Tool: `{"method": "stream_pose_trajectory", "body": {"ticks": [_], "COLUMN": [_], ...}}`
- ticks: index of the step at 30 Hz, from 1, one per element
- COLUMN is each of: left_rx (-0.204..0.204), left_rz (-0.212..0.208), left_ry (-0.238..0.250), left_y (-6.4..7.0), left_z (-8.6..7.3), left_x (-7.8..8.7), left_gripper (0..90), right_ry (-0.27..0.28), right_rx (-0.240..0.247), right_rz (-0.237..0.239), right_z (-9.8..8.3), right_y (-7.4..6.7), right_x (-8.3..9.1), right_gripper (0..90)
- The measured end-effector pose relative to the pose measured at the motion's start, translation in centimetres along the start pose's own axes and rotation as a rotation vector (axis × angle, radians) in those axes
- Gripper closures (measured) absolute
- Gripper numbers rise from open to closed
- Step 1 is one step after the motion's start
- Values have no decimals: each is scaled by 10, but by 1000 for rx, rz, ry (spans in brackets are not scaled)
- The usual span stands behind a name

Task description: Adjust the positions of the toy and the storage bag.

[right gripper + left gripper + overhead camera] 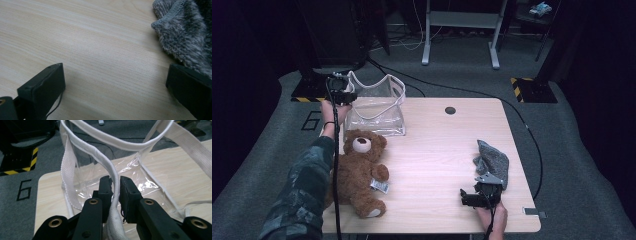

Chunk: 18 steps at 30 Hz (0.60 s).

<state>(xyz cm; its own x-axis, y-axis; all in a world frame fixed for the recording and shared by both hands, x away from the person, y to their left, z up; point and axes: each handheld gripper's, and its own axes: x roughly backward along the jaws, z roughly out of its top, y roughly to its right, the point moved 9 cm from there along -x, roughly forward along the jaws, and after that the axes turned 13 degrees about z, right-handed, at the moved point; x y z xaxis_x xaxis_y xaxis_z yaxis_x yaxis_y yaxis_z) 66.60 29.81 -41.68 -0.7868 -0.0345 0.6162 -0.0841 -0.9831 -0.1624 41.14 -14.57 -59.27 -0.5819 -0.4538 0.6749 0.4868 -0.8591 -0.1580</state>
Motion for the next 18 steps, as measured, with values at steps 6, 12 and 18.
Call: {"method": "stream_pose_trajectory", "body": {"ticks": [6,12,18], "left_rx": [-38,-62,-69], "left_rz": [-33,-66,-89], "left_ry": [18,27,33], "left_y": [19,40,54], "left_z": [5,9,11], "left_x": [-2,-4,-5], "left_gripper": [796,795,794], "right_ry": [0,0,0], "right_rx": [0,0,0], "right_rz": [-1,-1,-1], "right_z": [0,0,0], "right_y": [0,0,0], "right_x": [0,0,0], "right_gripper": [14,14,15]}}
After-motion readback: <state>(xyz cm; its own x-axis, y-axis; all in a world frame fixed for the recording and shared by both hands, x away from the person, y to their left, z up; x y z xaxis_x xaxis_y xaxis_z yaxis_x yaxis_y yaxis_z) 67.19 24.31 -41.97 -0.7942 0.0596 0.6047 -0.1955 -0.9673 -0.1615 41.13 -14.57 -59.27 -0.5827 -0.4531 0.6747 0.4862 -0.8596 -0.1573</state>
